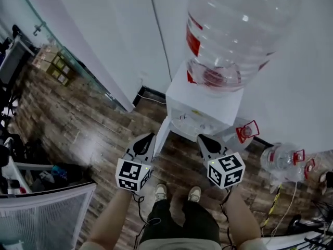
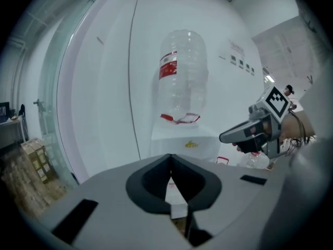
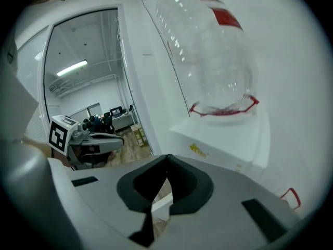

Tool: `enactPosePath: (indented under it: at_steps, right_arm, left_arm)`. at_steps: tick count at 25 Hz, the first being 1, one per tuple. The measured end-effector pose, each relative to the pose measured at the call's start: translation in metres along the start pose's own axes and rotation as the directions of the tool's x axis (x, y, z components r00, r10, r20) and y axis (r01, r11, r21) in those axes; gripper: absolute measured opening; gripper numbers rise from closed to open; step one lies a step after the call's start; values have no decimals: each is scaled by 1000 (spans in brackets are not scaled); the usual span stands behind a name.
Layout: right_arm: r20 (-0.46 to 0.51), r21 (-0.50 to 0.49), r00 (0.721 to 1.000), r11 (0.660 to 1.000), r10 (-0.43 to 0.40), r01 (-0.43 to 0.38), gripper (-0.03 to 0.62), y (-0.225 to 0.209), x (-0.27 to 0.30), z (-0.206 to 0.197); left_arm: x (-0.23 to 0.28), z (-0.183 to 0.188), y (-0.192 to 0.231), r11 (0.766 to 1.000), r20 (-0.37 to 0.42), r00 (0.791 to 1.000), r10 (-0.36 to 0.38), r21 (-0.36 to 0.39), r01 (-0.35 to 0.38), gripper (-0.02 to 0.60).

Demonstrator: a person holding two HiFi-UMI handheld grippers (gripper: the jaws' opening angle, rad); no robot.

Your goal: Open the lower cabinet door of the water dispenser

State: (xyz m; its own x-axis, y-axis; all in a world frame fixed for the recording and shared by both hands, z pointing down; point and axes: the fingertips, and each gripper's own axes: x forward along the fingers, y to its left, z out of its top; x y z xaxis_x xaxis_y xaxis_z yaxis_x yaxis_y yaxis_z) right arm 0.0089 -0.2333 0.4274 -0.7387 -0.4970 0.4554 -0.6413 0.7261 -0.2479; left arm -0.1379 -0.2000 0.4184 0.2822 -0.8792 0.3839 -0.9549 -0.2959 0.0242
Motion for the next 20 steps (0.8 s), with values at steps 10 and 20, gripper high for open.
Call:
enactPosePath:
  at_steps: [10, 20]
  right_arm:
    - [231, -55, 968, 992, -97, 112, 6, 5, -112, 126]
    - [359, -190, 931, 971, -68, 144, 6, 38, -212, 204]
  left_arm:
    - [-31, 146, -43, 995, 174, 984, -33, 98, 16, 6]
    - [-80, 240, -68, 995, 297, 955, -25, 99, -4, 6]
